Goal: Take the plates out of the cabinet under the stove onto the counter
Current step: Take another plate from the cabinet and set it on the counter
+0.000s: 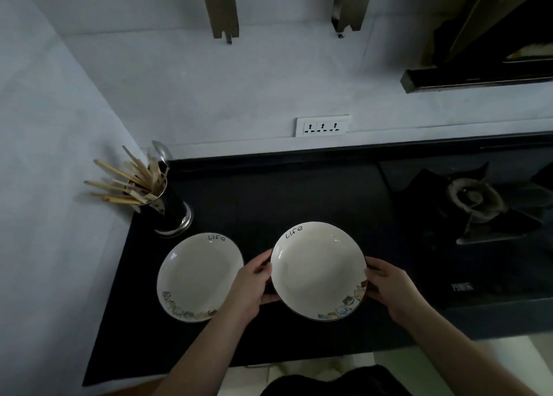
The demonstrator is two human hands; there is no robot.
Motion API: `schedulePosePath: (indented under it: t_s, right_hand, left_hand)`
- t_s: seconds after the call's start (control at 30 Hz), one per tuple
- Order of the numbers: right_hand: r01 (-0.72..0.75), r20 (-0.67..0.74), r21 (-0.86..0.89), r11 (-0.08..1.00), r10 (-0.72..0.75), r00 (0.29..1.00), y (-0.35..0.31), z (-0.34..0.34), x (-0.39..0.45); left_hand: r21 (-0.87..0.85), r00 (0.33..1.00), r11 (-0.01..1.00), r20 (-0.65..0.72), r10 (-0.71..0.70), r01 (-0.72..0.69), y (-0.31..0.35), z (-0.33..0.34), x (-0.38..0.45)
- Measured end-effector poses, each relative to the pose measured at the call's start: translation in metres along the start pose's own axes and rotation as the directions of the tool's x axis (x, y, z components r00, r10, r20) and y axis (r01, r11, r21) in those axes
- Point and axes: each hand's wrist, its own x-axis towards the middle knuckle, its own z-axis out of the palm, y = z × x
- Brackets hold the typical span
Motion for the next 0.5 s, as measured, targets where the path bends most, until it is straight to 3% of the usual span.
schedulePosePath:
  t_s: [0.23,0.5]
  right_hand:
    - [-0.066,0.012,-0.14,0.988,0.068,0.998,0.011,-0.001,0.039]
    - [-0.1,0.05,-0.187,0.977,0.111,0.993,0.013,-0.006,0.063]
  left_hand:
    - [0.041,0.987,0.997,-0.147,-0.06,0.067,-0.005,0.019,0.026]
    - [0.087,0.979,0.988,-0.168,-0.111,0.127,-0.002,0.033,0.048]
